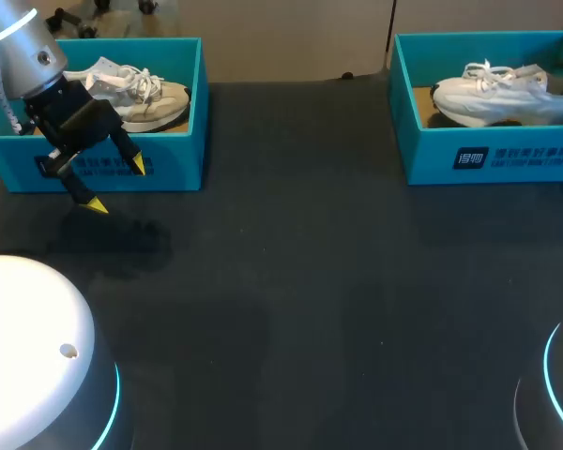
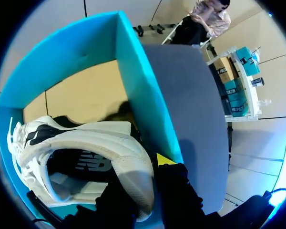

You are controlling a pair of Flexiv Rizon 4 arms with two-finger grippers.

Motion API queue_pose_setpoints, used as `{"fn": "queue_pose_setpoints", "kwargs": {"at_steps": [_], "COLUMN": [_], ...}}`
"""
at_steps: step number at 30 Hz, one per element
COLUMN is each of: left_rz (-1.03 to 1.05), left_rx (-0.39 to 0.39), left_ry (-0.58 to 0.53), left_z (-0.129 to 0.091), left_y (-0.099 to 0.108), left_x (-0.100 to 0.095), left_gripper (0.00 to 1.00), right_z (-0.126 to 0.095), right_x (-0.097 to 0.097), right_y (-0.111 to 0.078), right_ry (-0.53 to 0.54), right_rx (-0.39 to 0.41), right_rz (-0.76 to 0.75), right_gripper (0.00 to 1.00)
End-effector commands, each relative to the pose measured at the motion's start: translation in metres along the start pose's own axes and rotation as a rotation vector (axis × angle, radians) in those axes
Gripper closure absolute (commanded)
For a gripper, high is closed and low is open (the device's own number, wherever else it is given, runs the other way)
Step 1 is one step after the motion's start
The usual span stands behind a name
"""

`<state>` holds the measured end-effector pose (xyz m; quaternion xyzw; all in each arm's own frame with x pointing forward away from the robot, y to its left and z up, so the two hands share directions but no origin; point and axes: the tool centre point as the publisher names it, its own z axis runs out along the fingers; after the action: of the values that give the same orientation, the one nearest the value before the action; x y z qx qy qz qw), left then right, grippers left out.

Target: Take the shoe out of the shoebox, open the shoe tongue, remove and reinsert the insole, then place the shoe into the shoebox

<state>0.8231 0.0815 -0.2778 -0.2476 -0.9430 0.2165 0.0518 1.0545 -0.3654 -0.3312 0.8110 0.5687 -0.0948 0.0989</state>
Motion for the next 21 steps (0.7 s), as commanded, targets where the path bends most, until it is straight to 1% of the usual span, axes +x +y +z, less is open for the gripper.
{"fn": "queue_pose_setpoints", "kwargs": {"at_steps": [1, 21], "left_rz": [-0.001, -0.001], "left_rx": [-0.004, -0.004], "left_ry": [0.001, 0.001], "left_z": [-0.0008, -0.0008], "left_y": [-0.0006, -0.0006], "left_x": [0.0007, 0.0007], "left_gripper": [0.00, 0.00], "right_z": [0.0049, 0.0073], "right_x": [0.0039, 0.0056], "right_y": [0.0052, 0.0012], "right_ry": [-0.002, -0.004], "right_rx": [0.011, 0.012], "right_rz": [0.000, -0.001], "right_gripper": [1.00, 1.00]}}
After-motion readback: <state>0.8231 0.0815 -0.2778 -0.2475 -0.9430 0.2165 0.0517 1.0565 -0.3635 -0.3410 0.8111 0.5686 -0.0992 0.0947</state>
